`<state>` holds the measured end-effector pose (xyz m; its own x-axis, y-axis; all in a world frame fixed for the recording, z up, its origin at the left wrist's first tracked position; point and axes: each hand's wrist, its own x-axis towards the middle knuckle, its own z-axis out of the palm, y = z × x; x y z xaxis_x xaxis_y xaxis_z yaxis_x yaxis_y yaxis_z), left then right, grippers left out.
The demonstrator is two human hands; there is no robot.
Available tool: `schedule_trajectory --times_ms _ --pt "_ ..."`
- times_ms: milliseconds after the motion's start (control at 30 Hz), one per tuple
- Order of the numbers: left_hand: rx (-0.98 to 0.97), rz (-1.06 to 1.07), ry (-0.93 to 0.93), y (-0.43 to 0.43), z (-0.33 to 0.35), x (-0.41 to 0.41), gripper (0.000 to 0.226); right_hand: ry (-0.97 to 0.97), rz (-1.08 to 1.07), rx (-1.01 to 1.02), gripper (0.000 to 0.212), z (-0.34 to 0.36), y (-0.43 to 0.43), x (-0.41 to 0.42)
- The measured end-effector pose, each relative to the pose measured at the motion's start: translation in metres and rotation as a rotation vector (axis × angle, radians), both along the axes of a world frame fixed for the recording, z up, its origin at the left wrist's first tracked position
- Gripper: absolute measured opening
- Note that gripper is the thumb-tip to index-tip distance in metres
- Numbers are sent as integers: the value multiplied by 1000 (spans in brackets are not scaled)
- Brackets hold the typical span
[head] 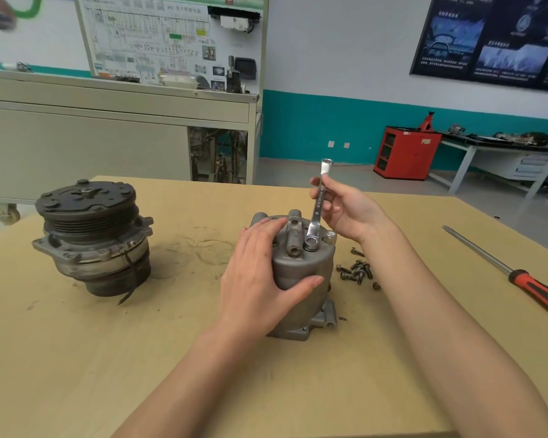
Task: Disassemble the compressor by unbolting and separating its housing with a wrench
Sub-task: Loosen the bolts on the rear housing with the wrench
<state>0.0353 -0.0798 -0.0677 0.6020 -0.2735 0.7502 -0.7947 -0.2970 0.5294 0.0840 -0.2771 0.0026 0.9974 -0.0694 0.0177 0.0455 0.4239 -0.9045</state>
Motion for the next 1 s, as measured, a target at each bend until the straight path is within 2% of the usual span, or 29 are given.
schedule_trajectory --times_ms 133,267,333,433,533,633,733,867,1000 --pt "-1 13 1 0 0 0 79 21 -28 212 28 5 8 -10" --pt "0 1 -12 0 -1 1 80 -142 -358 164 26 22 21 -33" --pt "7 10 -7 0 -2 3 80 -351 -553 31 20 24 28 -55" --pt "2 23 -18 -1 -3 2 80 -777 -802 -373 11 10 44 -94" --pt "4 22 -20 -1 -3 2 80 -1052 -837 -823 10 -20 56 -120" --pt "8 17 -18 -1 -4 3 79 -1146 -799 -1039 18 -44 64 -128" --pt "-4 19 -28 -2 -4 4 77 -1192 -802 -1087 22 -51 73 -133" --pt "-11 24 -27 -3 -4 4 79 -1210 -888 -1265 23 -54 81 -141" --pt "-31 27 -16 -3 -3 1 79 -1214 -905 -1283 23 -55 86 -143"
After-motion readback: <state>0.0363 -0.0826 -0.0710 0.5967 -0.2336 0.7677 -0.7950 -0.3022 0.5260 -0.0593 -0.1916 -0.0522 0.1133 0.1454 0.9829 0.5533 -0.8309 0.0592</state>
